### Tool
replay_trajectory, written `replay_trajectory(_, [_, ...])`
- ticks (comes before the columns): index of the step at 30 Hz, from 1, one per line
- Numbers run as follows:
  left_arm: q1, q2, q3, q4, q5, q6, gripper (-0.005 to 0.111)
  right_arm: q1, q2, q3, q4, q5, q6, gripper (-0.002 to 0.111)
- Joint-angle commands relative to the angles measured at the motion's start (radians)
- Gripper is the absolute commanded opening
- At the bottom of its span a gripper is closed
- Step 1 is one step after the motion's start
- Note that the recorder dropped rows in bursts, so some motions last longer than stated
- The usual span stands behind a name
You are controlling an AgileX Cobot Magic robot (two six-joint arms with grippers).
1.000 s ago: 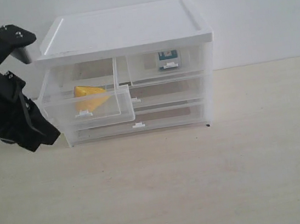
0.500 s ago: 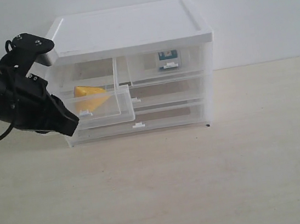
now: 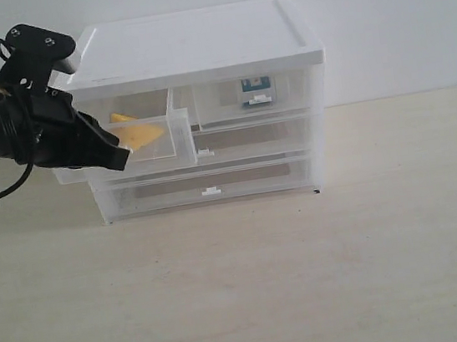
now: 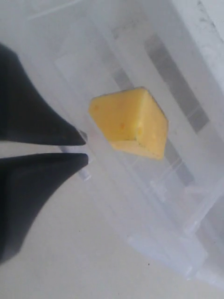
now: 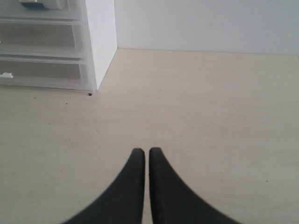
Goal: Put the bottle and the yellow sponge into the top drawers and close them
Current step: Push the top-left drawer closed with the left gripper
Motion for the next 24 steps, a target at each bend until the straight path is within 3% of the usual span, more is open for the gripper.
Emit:
replay_trajectory(1, [0.000,0.034,0.001,-0.012,-0.095,-0.011,0.004,-0.002,-0.005,-0.001,0.001,-0.009,-0.001,0.001])
replay_trajectory(17, [0.000,0.122,-0.004,-0.037,-0.349,-0.011,0.004,-0.002,-0.005,-0.001,0.001,-0.009,-0.001,0.001])
replay_trajectory(24, [0.000,0.198,-0.090,-0.037,-0.357,-0.011,0.004,-0.002,-0.005,-0.001,0.001,-0.009,-0.001,0.001])
